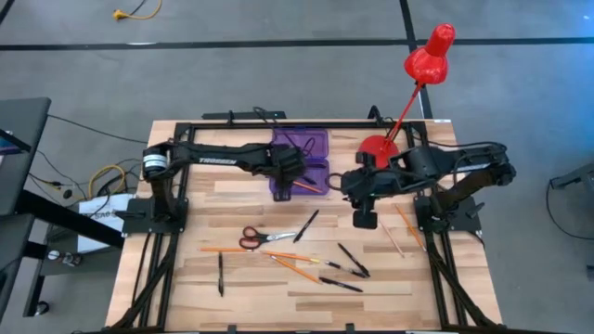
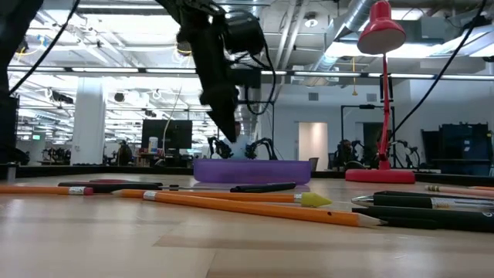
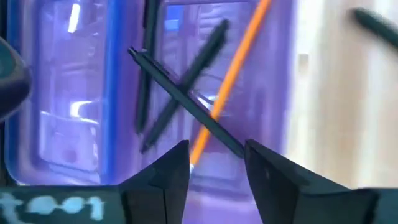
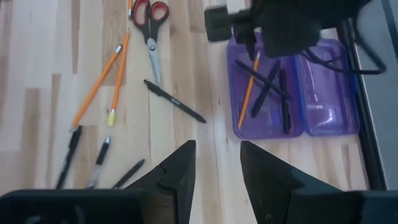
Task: Pick & place school supplies into a supply box
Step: Put the black pen into the purple supply box
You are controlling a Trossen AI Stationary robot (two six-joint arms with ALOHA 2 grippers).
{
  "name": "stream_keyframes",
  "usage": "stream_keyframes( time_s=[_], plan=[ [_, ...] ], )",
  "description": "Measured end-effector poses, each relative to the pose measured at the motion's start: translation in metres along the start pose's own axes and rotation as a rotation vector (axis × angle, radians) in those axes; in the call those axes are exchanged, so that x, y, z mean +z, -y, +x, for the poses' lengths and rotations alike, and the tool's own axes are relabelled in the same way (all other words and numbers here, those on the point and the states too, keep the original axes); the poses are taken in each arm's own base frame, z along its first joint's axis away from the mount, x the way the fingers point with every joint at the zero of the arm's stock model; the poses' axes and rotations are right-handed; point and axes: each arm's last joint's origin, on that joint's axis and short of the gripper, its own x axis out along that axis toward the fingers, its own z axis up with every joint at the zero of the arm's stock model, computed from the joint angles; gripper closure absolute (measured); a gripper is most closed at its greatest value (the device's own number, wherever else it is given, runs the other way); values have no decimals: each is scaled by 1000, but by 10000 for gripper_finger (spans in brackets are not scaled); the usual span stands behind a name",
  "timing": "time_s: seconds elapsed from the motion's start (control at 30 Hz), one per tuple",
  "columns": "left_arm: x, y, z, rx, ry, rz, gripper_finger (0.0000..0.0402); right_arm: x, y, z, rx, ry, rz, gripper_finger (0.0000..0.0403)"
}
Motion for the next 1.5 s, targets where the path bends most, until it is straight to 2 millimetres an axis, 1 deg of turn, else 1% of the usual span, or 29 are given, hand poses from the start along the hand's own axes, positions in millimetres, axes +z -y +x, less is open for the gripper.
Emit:
stream_keyframes(
  time_s=[0.07,0.13,0.23,0.4,0.5,0.6,0.77,0.93,1.03,1.1,1.17,1.23,1.33,1.4,1.47,1.5],
  plan=[
    [-2,5,-15,-11,1,-14,257,0,-3,11,19,9,-54,282],
    [-3,12,-34,-17,16,-14,261,5,-9,26,62,46,-96,282],
    [-4,26,-66,-5,72,-15,268,8,-14,57,103,13,-165,282],
    [-15,52,-110,34,117,-19,278,16,-18,109,172,-62,-263,282],
    [-22,66,-128,75,128,-28,282,17,-19,143,221,-128,-316,282],
    [-32,80,-141,105,113,-42,285,17,-20,169,247,-164,-348,282],
    [-47,104,-152,142,58,-51,285,17,-21,201,257,-175,-423,282],
    [-64,129,-149,162,21,-59,285,17,-25,224,262,-175,-476,282],
    [-77,143,-145,163,-15,-65,285,16,-25,230,263,-183,-477,282],
    [-86,151,-140,167,-35,-73,285,19,-25,237,257,-159,-485,282],
    [-95,160,-138,172,-53,-85,285,13,-24,242,266,-204,-495,282],
    [-103,167,-137,180,-67,-99,285,15,-23,250,261,-182,-496,282],
    [-115,178,-135,195,-73,-129,285,9,-23,256,270,-232,-501,282],
    [-123,184,-137,201,-57,-155,285,11,-24,264,266,-211,-505,282],
    [-129,188,-142,207,-26,-190,285,3,-25,266,280,-278,-511,282],
    [-131,190,-144,209,-8,-208,285,5,-25,269,277,-261,-514,282]
  ],
)
